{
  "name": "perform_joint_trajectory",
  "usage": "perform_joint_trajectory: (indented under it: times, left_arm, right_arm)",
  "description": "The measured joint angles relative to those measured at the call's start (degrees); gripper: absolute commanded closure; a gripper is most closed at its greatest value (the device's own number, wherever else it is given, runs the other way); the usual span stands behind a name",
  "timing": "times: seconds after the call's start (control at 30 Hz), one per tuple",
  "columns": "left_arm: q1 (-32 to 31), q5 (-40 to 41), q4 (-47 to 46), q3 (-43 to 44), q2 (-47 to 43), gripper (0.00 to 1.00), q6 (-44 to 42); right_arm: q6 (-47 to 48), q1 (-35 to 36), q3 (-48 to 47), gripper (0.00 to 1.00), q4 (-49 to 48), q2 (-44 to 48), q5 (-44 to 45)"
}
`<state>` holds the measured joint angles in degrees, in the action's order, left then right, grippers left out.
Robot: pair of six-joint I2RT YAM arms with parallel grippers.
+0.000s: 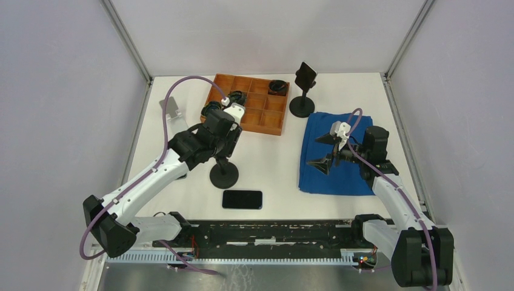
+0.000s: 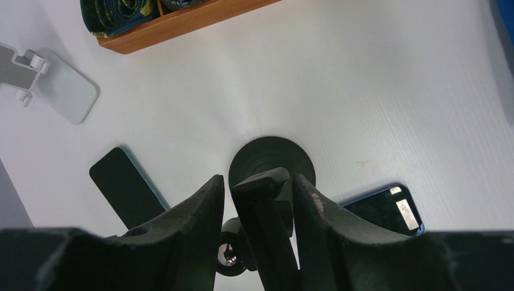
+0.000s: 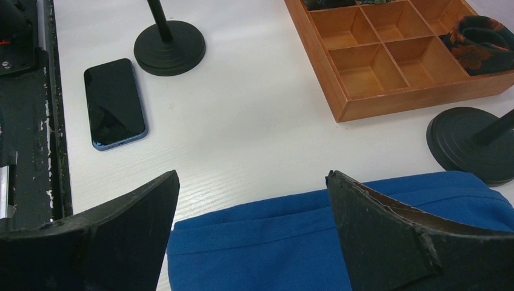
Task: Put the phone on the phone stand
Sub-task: Move the phone stand to the center of the board.
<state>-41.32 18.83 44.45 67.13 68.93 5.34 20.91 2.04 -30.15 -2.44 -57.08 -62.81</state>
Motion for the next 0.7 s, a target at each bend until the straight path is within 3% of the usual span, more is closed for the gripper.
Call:
perform_joint_trajectory:
  times: [0.23,0.7]
  left_arm:
    - [0.0,0.0,0.0,0.0,0.6,0.49,0.0]
    - [0.0,-1.3,-0.5,0.0,1.0,0.75,-0.3]
  right_arm:
    - [0.0,0.0,0.0,0.02,0.0,0.0,0.0]
    - [0.0,0.1,0.0,0.02,0.0,0.0,0.0]
